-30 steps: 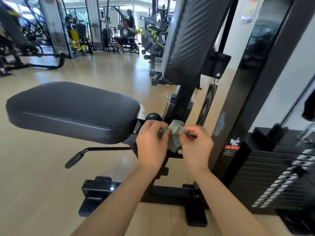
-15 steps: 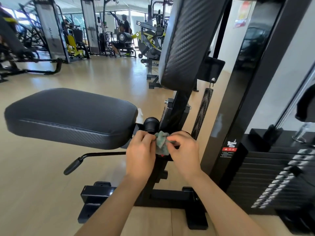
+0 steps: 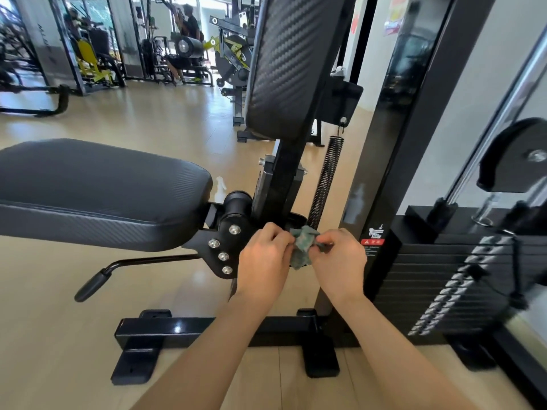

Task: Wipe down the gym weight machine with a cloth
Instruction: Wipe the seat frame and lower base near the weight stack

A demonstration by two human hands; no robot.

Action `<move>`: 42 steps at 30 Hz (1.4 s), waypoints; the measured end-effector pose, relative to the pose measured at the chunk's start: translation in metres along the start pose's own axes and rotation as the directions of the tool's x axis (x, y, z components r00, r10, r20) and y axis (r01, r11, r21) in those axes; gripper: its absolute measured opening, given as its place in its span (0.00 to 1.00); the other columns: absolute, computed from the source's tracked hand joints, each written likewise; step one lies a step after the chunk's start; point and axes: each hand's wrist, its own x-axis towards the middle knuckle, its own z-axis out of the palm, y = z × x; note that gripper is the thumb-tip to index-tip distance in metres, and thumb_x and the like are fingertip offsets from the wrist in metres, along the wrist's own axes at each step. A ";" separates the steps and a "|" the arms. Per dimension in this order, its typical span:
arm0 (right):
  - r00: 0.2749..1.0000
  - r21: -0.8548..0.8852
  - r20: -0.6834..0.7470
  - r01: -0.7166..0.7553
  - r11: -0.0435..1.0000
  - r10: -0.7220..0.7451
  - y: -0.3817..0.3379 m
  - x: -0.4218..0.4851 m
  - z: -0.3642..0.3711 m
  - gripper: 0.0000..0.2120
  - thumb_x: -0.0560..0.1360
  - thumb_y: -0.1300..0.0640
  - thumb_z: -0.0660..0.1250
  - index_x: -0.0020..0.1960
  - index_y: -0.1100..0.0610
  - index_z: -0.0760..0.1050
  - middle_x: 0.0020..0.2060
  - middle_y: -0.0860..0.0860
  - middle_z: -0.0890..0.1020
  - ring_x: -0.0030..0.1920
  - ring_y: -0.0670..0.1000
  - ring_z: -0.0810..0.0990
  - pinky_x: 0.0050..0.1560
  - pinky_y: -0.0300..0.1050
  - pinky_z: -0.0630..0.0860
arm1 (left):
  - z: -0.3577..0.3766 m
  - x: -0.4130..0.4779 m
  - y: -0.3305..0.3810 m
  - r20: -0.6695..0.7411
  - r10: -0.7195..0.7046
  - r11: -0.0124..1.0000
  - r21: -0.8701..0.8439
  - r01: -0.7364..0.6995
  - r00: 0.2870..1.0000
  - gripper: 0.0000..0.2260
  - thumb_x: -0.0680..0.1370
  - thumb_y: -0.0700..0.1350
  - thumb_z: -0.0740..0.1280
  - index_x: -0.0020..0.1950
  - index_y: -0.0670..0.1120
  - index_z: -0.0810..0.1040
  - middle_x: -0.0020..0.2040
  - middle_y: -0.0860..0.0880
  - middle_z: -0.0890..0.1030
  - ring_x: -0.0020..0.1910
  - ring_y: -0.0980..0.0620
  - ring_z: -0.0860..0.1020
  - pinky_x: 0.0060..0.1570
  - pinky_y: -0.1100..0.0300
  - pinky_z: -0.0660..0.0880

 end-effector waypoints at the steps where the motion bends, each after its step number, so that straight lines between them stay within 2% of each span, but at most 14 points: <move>1: 0.999 0.016 0.005 -0.043 0.999 0.042 -0.001 -0.001 -0.002 0.04 0.70 0.61 0.76 0.42 0.55 0.82 0.40 0.47 0.80 0.39 0.42 0.77 0.42 0.34 0.75 | 0.001 0.000 0.001 0.006 -0.006 1.000 -0.009 0.006 1.000 0.03 0.74 0.39 0.75 0.46 0.43 0.84 0.45 0.48 0.78 0.38 0.49 0.78 0.30 0.50 0.78; 7: 0.963 0.347 0.141 -0.267 0.899 0.231 -0.012 0.004 -0.005 0.04 0.72 0.61 0.76 0.45 0.53 0.84 0.37 0.47 0.84 0.39 0.47 0.84 0.41 0.48 0.84 | -0.016 0.014 0.005 -0.134 -0.114 0.989 -0.112 0.099 0.984 0.05 0.74 0.39 0.76 0.47 0.45 0.84 0.46 0.50 0.79 0.38 0.53 0.79 0.33 0.56 0.78; 13: 0.996 0.508 -0.085 0.059 0.859 -0.018 -0.054 0.034 -0.001 0.08 0.73 0.65 0.75 0.50 0.57 0.84 0.45 0.46 0.84 0.47 0.43 0.82 0.49 0.36 0.79 | -0.036 0.049 0.008 -0.346 -0.353 0.914 -0.325 0.242 0.869 0.03 0.75 0.43 0.74 0.47 0.47 0.83 0.44 0.51 0.80 0.37 0.55 0.79 0.39 0.53 0.79; 17: 0.985 0.487 -0.120 0.165 0.858 -0.121 -0.057 0.036 0.008 0.12 0.72 0.68 0.75 0.53 0.58 0.82 0.49 0.51 0.82 0.50 0.43 0.81 0.50 0.31 0.77 | -0.033 0.054 0.001 -0.278 -0.433 0.879 -0.343 0.332 0.858 0.02 0.75 0.44 0.74 0.47 0.48 0.83 0.44 0.53 0.82 0.38 0.57 0.80 0.42 0.50 0.80; 20: 0.979 0.381 -0.009 0.190 0.905 -0.202 -0.034 0.016 0.023 0.14 0.71 0.63 0.77 0.56 0.58 0.81 0.51 0.50 0.81 0.52 0.45 0.81 0.52 0.42 0.81 | -0.027 0.044 -0.001 -0.208 -0.353 0.922 -0.244 0.301 0.912 0.02 0.75 0.43 0.74 0.45 0.49 0.84 0.42 0.53 0.82 0.37 0.56 0.80 0.40 0.51 0.80; 23: 0.961 0.311 0.042 0.246 0.918 -0.272 -0.021 0.003 0.031 0.17 0.71 0.61 0.77 0.59 0.57 0.81 0.53 0.48 0.81 0.55 0.45 0.80 0.55 0.39 0.78 | -0.027 0.040 0.000 -0.198 -0.281 0.950 -0.196 0.243 0.939 0.06 0.74 0.39 0.74 0.49 0.47 0.87 0.43 0.52 0.84 0.39 0.55 0.81 0.41 0.54 0.80; 26: 0.966 0.283 0.025 0.242 0.928 -0.259 -0.024 0.010 0.033 0.12 0.72 0.63 0.76 0.54 0.57 0.80 0.49 0.47 0.81 0.48 0.44 0.80 0.48 0.35 0.77 | -0.030 0.038 -0.002 -0.179 -0.256 0.952 -0.218 0.216 0.950 0.08 0.75 0.38 0.73 0.53 0.47 0.87 0.46 0.51 0.86 0.41 0.54 0.83 0.43 0.54 0.81; 28: 0.985 0.347 0.055 0.133 0.928 -0.162 -0.026 0.020 0.031 0.07 0.73 0.64 0.75 0.48 0.57 0.79 0.43 0.48 0.81 0.42 0.46 0.80 0.43 0.39 0.77 | -0.031 0.036 -0.003 -0.173 -0.214 0.956 -0.241 0.169 0.961 0.08 0.77 0.40 0.72 0.55 0.47 0.86 0.48 0.51 0.85 0.44 0.53 0.83 0.44 0.51 0.82; 32: 0.985 0.640 0.122 -0.172 0.749 0.121 -0.030 0.043 0.009 0.08 0.74 0.69 0.72 0.48 0.59 0.78 0.45 0.55 0.84 0.45 0.52 0.85 0.39 0.47 0.81 | -0.032 0.030 -0.002 -0.237 -0.098 0.984 -0.171 0.058 0.967 0.12 0.77 0.42 0.71 0.61 0.43 0.83 0.56 0.47 0.81 0.55 0.49 0.79 0.53 0.51 0.78; 34: 0.975 0.763 0.115 -0.210 0.612 0.192 -0.042 0.050 -0.009 0.09 0.76 0.69 0.70 0.51 0.57 0.78 0.50 0.56 0.83 0.48 0.52 0.86 0.39 0.49 0.83 | -0.031 0.027 -0.002 -0.240 -0.064 0.991 -0.130 0.033 0.969 0.16 0.78 0.41 0.71 0.65 0.42 0.81 0.61 0.44 0.79 0.61 0.50 0.76 0.59 0.51 0.77; 36: 0.985 0.814 0.014 -0.111 0.570 0.172 -0.056 0.056 -0.025 0.12 0.76 0.69 0.70 0.52 0.54 0.79 0.53 0.54 0.83 0.53 0.52 0.85 0.44 0.52 0.84 | -0.027 0.022 -0.002 -0.218 -0.046 0.994 -0.106 0.023 0.975 0.18 0.78 0.42 0.71 0.67 0.41 0.79 0.65 0.42 0.77 0.63 0.54 0.73 0.61 0.50 0.76; 38: 0.988 0.834 -0.081 -0.004 0.552 0.129 -0.069 0.067 -0.032 0.14 0.75 0.69 0.70 0.52 0.52 0.81 0.52 0.53 0.84 0.55 0.53 0.84 0.50 0.54 0.84 | -0.024 0.017 -0.001 -0.186 -0.038 0.994 -0.105 0.019 0.982 0.19 0.78 0.42 0.70 0.69 0.41 0.78 0.69 0.41 0.74 0.65 0.50 0.74 0.61 0.46 0.77; 40: 0.987 0.801 -0.149 0.086 0.592 0.059 -0.081 0.082 -0.029 0.12 0.75 0.67 0.70 0.55 0.55 0.82 0.51 0.54 0.85 0.54 0.54 0.84 0.54 0.55 0.82 | -0.022 0.013 0.000 -0.155 -0.040 0.996 -0.089 0.026 0.987 0.20 0.78 0.41 0.70 0.70 0.40 0.77 0.72 0.41 0.72 0.66 0.43 0.76 0.60 0.44 0.77; 42: 0.980 0.710 -0.187 0.181 0.680 -0.066 -0.090 0.092 -0.021 0.13 0.76 0.64 0.69 0.60 0.58 0.81 0.53 0.57 0.84 0.55 0.54 0.83 0.56 0.47 0.81 | -0.024 0.010 0.001 -0.119 -0.020 0.999 -0.046 0.015 0.993 0.21 0.78 0.40 0.71 0.71 0.40 0.76 0.74 0.41 0.70 0.67 0.41 0.75 0.58 0.42 0.78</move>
